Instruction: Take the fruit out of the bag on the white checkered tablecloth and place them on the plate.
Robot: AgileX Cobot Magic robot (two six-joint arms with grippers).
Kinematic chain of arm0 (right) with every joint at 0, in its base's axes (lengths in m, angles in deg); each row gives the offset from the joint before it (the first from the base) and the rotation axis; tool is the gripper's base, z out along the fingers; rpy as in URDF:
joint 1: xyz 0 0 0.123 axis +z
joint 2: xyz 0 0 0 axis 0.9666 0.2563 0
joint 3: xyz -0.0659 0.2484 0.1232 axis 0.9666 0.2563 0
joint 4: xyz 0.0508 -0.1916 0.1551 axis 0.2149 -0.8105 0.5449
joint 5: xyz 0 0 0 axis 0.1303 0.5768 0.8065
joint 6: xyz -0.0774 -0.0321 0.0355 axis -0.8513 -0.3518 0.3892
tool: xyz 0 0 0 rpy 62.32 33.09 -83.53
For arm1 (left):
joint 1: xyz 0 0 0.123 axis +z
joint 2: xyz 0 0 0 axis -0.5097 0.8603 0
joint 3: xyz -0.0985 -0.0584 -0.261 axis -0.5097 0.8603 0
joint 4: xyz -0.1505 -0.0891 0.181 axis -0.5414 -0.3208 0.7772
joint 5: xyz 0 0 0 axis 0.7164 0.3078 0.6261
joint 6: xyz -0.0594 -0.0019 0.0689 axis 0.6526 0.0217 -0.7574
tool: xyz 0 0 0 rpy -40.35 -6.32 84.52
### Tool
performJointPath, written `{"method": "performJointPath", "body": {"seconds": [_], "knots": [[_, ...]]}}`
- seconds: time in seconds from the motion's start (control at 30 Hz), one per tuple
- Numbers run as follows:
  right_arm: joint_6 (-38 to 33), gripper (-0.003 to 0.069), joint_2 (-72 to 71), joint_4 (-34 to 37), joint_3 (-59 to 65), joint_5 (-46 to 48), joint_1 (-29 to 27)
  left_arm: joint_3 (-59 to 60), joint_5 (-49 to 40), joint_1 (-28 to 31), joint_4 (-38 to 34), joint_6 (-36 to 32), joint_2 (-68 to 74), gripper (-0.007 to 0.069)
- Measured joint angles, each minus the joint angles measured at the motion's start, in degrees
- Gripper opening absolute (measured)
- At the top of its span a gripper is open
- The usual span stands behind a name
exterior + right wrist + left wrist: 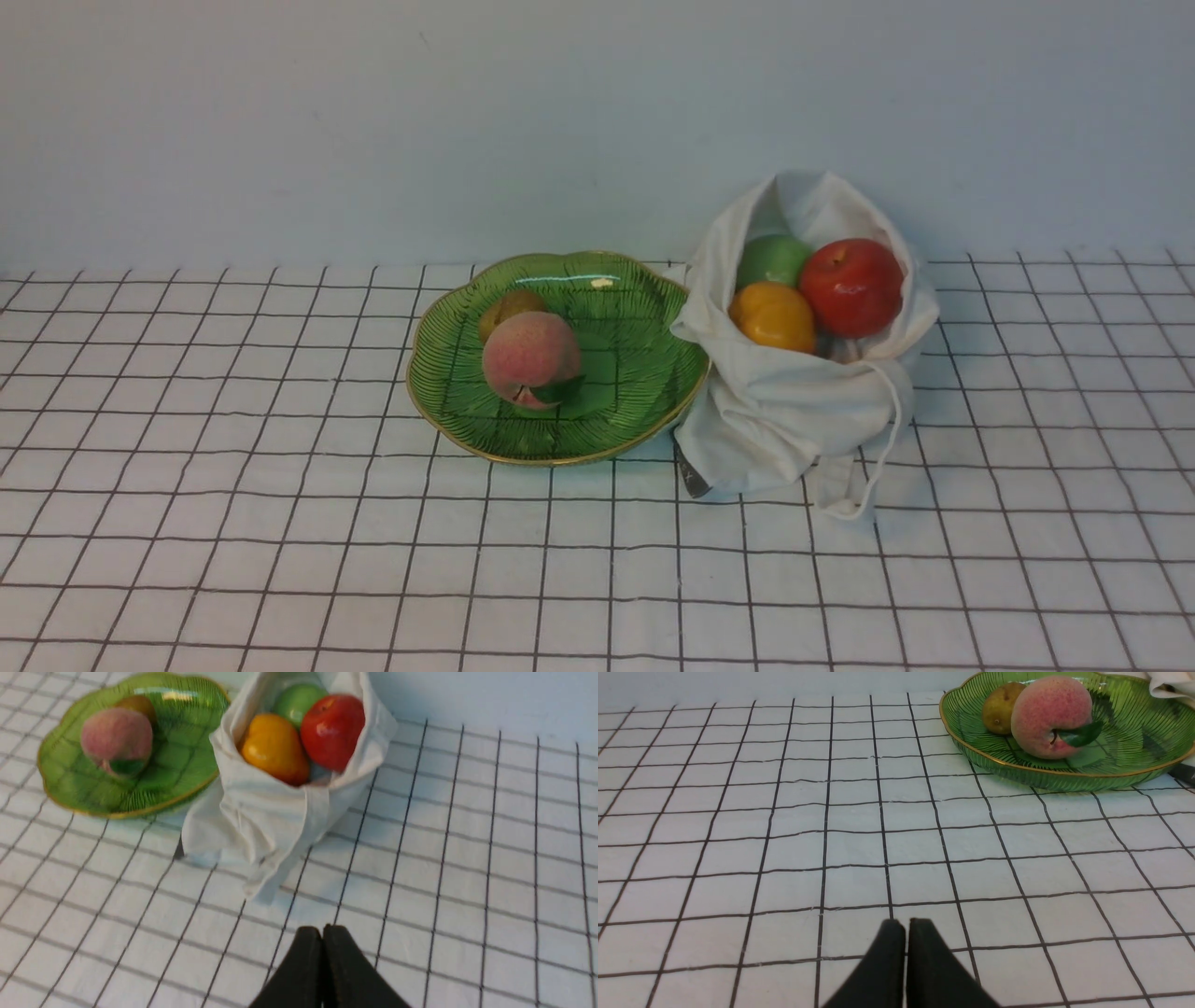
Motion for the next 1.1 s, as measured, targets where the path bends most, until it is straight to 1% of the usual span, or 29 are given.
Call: {"method": "performJointPath", "body": {"seconds": [0.03,0.07,0.1,0.13,0.17,0.2,0.27,0.33,0.53,0.73,1.0,1.1], "knots": [[-0.3,-0.0014,-0.4,0.3,0.9,-1.2,0.0,0.0,0.0,0.0,0.0,0.0,0.0,-0.0008],[-0.7,-0.0014,-2.2,2.1,5.8,-8.2,0.0,0.0,0.0,0.0,0.0,0.0,0.0,-0.0008],[-1.0,-0.0014,-3.2,3.3,8.6,-12.5,0.0,0.0,0.0,0.0,0.0,0.0,0.0,-0.0008],[-1.2,-0.0014,-5.0,6.2,13.8,-20.9,0.0,0.0,0.0,0.0,0.0,0.0,0.0,-0.0008],[-1.3,-0.0014,-5.0,6.5,13.8,-21.8,0.0,0.0,0.0,0.0,0.0,0.0,0.0,-0.0008],[-1.3,-0.0014,-5.9,8.7,17.3,-27.6,0.0,0.0,0.0,0.0,0.0,0.0,0.0,-0.0008],[-1.4,-0.0014,-6.2,10.4,19.3,-32.3,0.0,0.0,0.0,0.0,0.0,0.0,0.0,-0.0008],[-1.4,-0.0014,-6.3,11.3,21.0,-34.9,0.0,0.0,0.0,0.0,0.0,0.0,0.0,-0.0008],[-1.4,-0.0014,-6.3,11.7,24.2,-36.0,0.0,0.0,0.0,0.0,0.0,0.0,0.0,-0.0008],[-1.4,-0.0014,-6.3,11.7,25.1,-32.7,0.0,0.0,0.0,0.0,0.0,0.0,0.0,-0.0008],[-1.4,-0.0014,-6.4,11.9,25.1,-32.4,0.0,0.0,0.0,0.0,0.0,0.0,0.0,-0.0008],[-1.4,-0.0014,-7.7,10.8,25.6,-32.4,0.0,0.0,0.0,0.0,0.0,0.0,0.0,-0.0008]]}}
